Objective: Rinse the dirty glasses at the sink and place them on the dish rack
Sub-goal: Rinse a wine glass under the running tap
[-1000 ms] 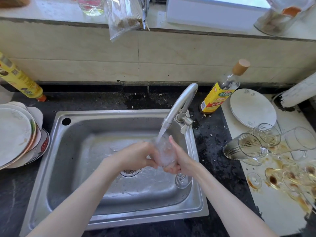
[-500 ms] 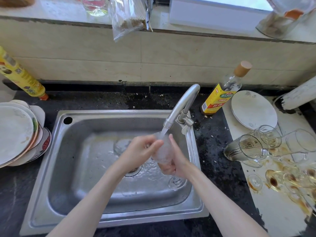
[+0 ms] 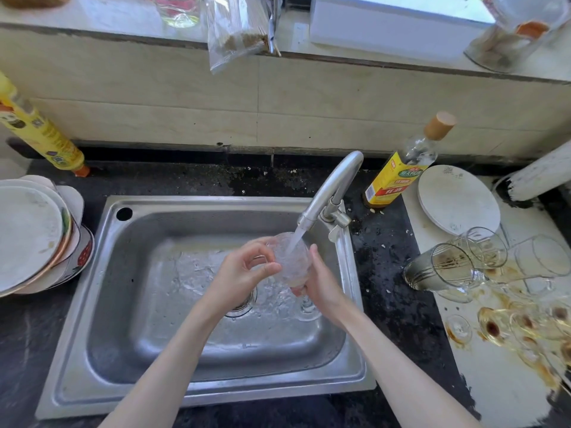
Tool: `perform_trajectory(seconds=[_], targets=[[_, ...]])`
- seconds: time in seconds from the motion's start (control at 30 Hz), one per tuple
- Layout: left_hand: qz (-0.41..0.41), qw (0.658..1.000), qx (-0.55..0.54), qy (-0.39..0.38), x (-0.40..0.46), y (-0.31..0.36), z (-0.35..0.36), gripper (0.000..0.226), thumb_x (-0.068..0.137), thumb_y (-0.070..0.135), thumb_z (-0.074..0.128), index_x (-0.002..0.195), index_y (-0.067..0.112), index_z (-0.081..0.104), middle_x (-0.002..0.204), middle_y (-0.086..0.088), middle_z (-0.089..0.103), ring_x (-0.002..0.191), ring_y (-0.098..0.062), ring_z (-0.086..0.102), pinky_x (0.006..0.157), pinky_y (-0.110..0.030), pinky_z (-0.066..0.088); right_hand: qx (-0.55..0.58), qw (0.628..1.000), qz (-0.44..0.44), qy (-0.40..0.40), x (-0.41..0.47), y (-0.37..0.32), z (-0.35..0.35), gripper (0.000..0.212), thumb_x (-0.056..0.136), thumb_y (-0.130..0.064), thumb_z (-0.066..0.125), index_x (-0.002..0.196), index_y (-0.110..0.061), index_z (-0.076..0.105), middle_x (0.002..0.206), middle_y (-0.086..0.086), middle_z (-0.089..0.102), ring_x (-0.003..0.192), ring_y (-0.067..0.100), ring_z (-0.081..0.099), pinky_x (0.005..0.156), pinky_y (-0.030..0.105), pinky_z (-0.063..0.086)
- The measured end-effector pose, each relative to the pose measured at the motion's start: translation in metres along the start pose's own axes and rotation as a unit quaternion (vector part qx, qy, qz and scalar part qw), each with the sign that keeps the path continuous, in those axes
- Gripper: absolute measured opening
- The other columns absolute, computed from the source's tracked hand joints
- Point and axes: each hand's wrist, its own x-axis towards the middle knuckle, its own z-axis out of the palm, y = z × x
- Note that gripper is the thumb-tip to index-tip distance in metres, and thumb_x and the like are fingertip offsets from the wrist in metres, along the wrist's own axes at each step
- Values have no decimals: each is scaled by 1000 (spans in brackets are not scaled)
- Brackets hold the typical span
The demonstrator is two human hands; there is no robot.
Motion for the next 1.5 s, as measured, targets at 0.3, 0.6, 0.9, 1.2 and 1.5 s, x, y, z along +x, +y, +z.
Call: perform_trajectory(seconds=[0.3,0.6,0.9,1.2,1.5], targets=[[2,996,-58,63,-1,1,10,8,84,11,62,81,12,54,90,5,58,88,-2,56,75,-12,44,-27,999,-9,28,-9,10,10,82,71,-82,35,122,-20,54,82,5,49,59,8,38,53,22,29],[-123,975,-181,21,23,-3,20,52,76,48,66,115,15,57,90,-7,66,63,-21,61,44,-29,43,107,983,107,-99,-15,-13,15,75,89,-67,6,105,-16,59,69,8,54,52,13,41,51,23,35],[-222,908,-354,13,41,-16,6,50,79,62,53,85,12,52,86,-10,50,74,-21,52,70,-30,44,-22,982,177,-60,-27,-44,1,25,95,-22,50,99,0,62,66,4,68,60,15,64,61,26,50],[-288,782,-524,177,44,-23,-10,51,92,52,44,100,2,51,89,-15,59,80,-26,62,62,-37,57,223,957,168,76,-10,-59,6,21,95,-24,53,93,-4,60,87,14,63,76,23,62,57,28,57],[-345,647,-637,237,18,-51,-10,87,82,51,62,143,2,22,141,-17,41,125,-32,46,95,-43,43,163,978,119,49,-6,-52,20,21,92,6,47,91,-4,66,81,8,69,71,17,67,67,25,58]])
